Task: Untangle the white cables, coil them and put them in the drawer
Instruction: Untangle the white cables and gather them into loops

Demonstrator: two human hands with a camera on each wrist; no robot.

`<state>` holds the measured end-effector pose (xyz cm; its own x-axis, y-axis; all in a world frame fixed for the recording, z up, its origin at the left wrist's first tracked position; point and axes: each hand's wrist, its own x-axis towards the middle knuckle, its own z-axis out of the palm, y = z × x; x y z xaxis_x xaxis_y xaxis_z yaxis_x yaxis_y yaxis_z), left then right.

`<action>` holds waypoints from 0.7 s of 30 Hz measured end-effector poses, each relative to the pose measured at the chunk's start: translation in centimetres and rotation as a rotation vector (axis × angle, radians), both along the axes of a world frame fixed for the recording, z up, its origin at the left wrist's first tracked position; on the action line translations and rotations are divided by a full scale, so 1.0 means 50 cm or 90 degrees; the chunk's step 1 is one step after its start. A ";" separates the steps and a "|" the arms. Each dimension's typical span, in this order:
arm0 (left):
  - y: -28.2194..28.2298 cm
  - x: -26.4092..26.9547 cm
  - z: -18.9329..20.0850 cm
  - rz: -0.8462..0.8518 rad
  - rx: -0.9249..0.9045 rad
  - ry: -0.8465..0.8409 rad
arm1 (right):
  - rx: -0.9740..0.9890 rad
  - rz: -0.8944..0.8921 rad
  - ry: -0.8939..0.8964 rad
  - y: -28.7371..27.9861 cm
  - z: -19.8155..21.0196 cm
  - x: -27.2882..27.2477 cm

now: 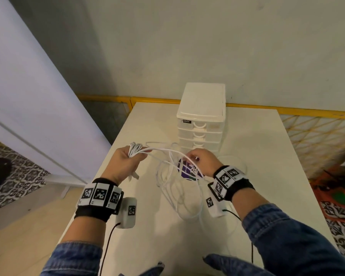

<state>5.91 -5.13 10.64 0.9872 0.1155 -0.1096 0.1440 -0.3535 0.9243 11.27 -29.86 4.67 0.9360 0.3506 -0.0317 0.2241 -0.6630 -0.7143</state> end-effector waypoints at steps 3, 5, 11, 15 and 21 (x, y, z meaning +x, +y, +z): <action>-0.005 0.004 -0.009 0.033 -0.019 0.025 | 0.149 -0.088 -0.026 -0.036 0.001 -0.012; -0.020 0.005 -0.011 0.016 -0.049 0.046 | 0.215 -0.115 -0.058 -0.047 0.012 -0.018; -0.083 0.016 -0.032 -0.037 -0.106 0.108 | 0.273 -0.095 -0.100 -0.048 0.050 -0.029; -0.108 0.019 -0.038 -0.049 -0.109 0.118 | 0.161 -0.028 -0.135 -0.057 0.070 -0.036; -0.134 0.016 -0.042 -0.078 -0.098 0.116 | 0.045 0.039 -0.150 -0.042 0.088 -0.060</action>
